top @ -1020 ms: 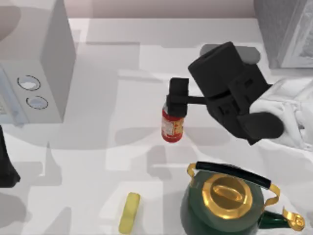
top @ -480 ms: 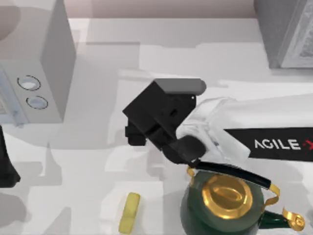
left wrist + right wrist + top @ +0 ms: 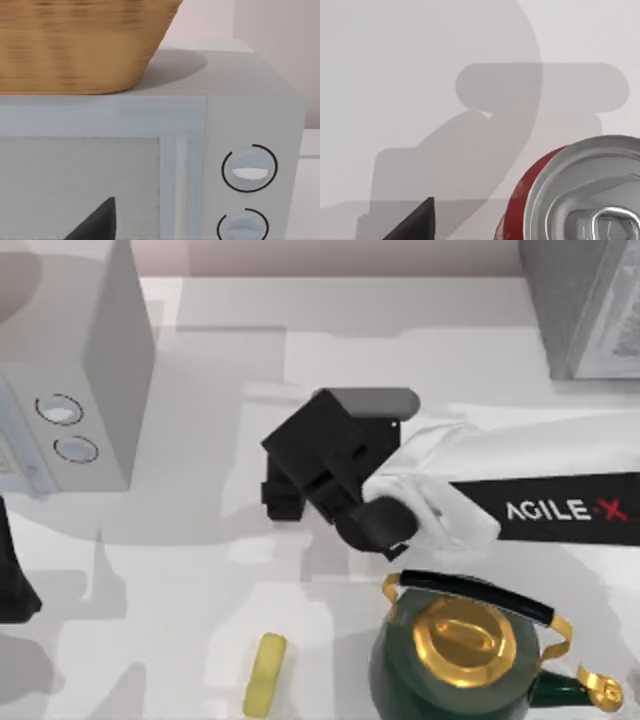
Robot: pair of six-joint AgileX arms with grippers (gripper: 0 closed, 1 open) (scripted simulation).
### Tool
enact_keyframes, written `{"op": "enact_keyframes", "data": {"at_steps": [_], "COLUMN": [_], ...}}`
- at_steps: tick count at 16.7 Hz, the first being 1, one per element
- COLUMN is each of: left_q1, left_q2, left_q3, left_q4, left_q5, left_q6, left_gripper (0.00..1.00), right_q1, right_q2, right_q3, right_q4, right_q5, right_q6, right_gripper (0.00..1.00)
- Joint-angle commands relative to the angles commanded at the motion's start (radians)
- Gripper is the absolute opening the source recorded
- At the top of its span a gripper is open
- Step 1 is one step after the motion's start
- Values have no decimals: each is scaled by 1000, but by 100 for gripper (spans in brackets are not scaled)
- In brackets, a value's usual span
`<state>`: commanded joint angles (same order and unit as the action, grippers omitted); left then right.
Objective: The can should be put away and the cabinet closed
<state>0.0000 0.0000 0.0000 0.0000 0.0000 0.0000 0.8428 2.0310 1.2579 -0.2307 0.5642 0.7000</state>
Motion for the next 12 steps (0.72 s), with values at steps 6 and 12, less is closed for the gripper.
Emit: {"op": "enact_keyframes", "data": {"at_steps": [6,12], "left_q1": [0,0], "left_q2": [0,0], "left_q3": [0,0], "left_q4": [0,0], "left_q5": [0,0], "left_q6": [0,0], "left_gripper": [100,100], "right_q1": [-33,-20], "right_q2": [108,106], "right_q3": [27,23], "right_q4": [97,92], "right_q5": [-17,-10], "right_q6": [-28,-16], "right_gripper": [100,100]}}
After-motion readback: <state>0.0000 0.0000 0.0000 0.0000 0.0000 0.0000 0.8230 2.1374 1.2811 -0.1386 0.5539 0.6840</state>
